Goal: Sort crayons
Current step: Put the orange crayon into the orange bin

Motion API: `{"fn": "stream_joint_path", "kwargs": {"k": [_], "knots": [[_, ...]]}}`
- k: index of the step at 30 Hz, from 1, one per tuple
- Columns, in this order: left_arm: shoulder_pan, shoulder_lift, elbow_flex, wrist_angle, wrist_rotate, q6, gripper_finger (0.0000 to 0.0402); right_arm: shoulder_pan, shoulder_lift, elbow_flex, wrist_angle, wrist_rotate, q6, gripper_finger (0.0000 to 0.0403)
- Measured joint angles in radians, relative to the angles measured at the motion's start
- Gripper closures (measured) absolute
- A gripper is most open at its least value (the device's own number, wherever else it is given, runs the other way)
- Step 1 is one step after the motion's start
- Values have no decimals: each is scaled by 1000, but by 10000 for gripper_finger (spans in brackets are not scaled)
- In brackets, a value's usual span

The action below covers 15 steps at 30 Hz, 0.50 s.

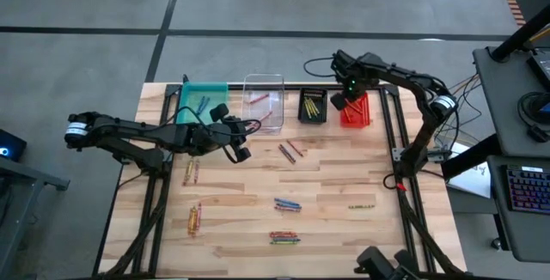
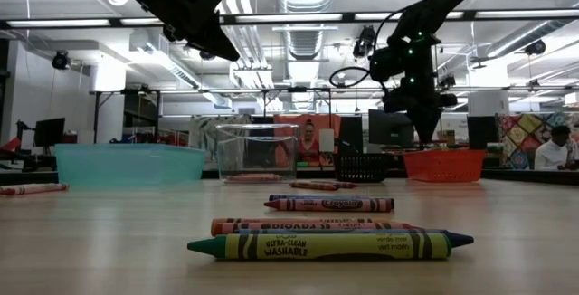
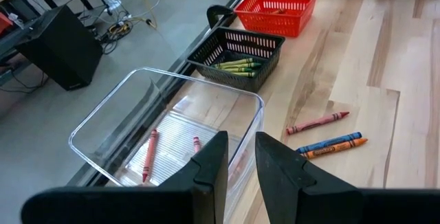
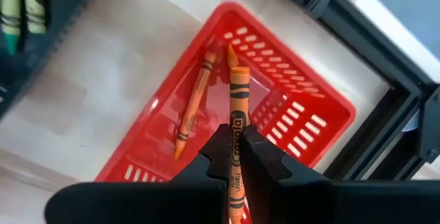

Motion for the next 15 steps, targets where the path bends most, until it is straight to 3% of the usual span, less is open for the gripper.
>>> {"fn": "stream_joint_path", "kwargs": {"k": [10, 15], "knots": [[0, 0, 0, -7, 0, 0, 345, 0, -48, -75, 18, 0, 40, 390], [0, 0, 0, -7, 0, 0, 345, 0, -93, -160, 145, 0, 128, 390]]}}
